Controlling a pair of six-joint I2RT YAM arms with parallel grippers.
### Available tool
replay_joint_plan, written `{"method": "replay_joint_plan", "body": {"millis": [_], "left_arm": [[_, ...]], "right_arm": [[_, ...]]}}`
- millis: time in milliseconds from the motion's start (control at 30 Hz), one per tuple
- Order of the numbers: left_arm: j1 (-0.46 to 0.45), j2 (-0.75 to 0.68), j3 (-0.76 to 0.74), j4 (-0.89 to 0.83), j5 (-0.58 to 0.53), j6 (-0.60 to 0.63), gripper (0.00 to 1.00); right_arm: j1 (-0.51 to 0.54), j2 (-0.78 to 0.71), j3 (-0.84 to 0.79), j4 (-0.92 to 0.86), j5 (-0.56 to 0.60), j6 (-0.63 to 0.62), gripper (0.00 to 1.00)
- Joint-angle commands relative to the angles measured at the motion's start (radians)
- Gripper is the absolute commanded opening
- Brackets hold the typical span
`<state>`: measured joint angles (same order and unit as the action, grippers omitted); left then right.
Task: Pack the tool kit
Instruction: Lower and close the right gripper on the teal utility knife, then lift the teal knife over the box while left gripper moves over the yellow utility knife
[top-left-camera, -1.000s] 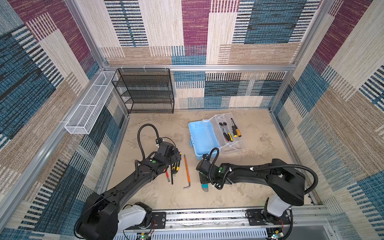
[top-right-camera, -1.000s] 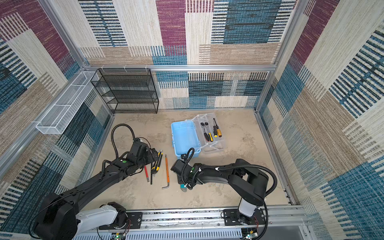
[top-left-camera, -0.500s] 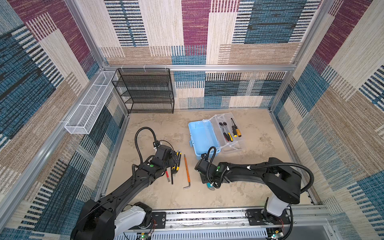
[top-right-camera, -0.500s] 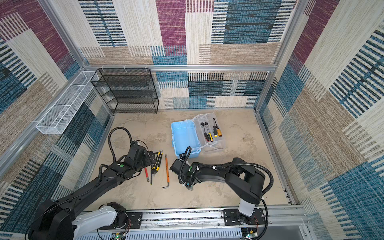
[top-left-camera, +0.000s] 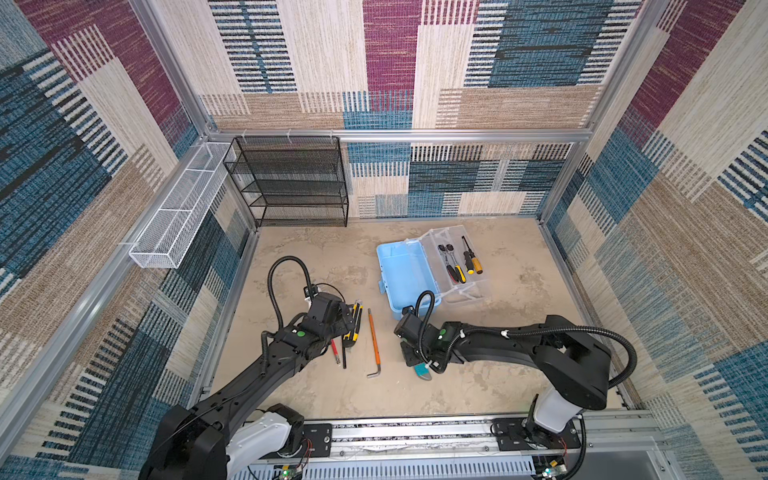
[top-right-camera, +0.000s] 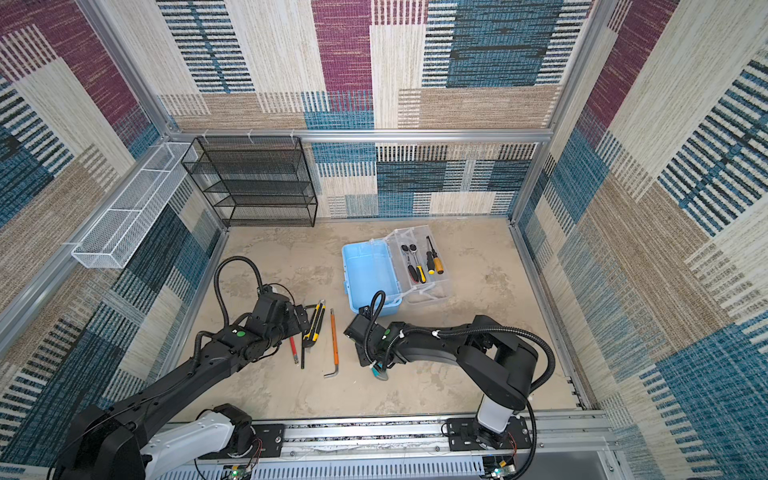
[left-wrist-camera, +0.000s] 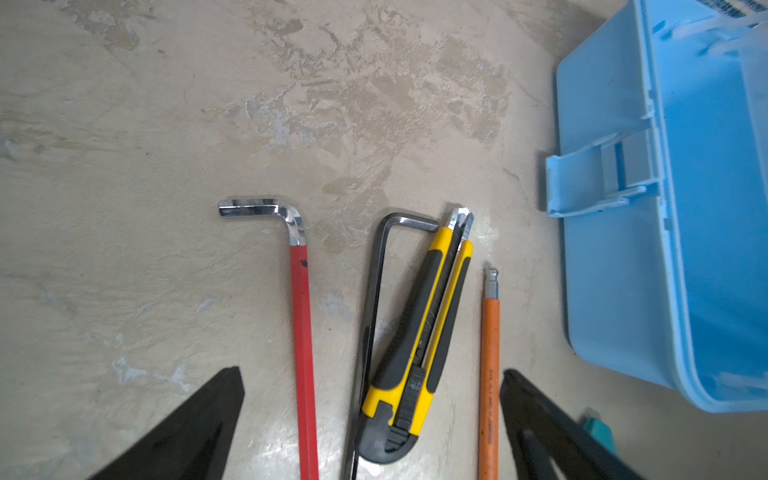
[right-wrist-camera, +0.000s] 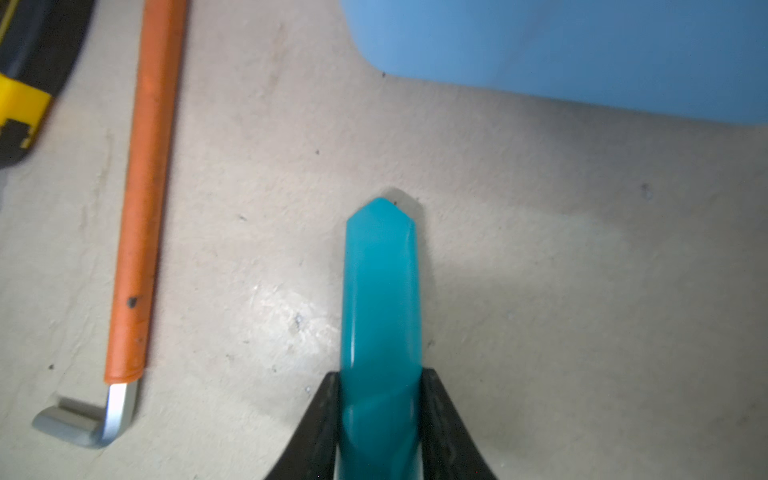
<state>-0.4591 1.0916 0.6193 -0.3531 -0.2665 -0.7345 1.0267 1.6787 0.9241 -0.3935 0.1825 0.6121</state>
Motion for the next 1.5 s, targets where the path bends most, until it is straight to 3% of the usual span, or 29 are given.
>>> {"method": "replay_joint_plan", "body": {"millis": [0,300,633,1067,1267,1467], "left_arm": [[0.001,0.007,0.011,-0.029,-0.025,-0.006,0.99],[-0.001,0.025,0.015,-0.044,0.002,0.01,1.0],[-0.002,0.065,0.027,-0.032,0.069,0.075,0.97],[-0.002,0.161,0.096,-0.06,0.113,0.134,0.96],[-0.003,0.197,0.107,-0.058,0.135,0.139,0.94],[-0.003,0.229,0.128,-0.071,0.165,0.16,0.9]], "right_arm": [[0.001,-0.025,0.003,0.03,-0.01,-0.017,0.22],[-0.012,-0.066,0.01,0.048,-0.012,-0.024,0.21],[-0.082,-0.18,-0.008,0.122,-0.089,-0.107,0.22],[-0.292,-0.288,0.048,0.143,-0.161,-0.294,0.23],[-0.409,-0.248,0.126,0.154,-0.163,-0.358,0.23],[-0.458,-0.126,0.25,0.158,-0.137,-0.398,0.23]]}}
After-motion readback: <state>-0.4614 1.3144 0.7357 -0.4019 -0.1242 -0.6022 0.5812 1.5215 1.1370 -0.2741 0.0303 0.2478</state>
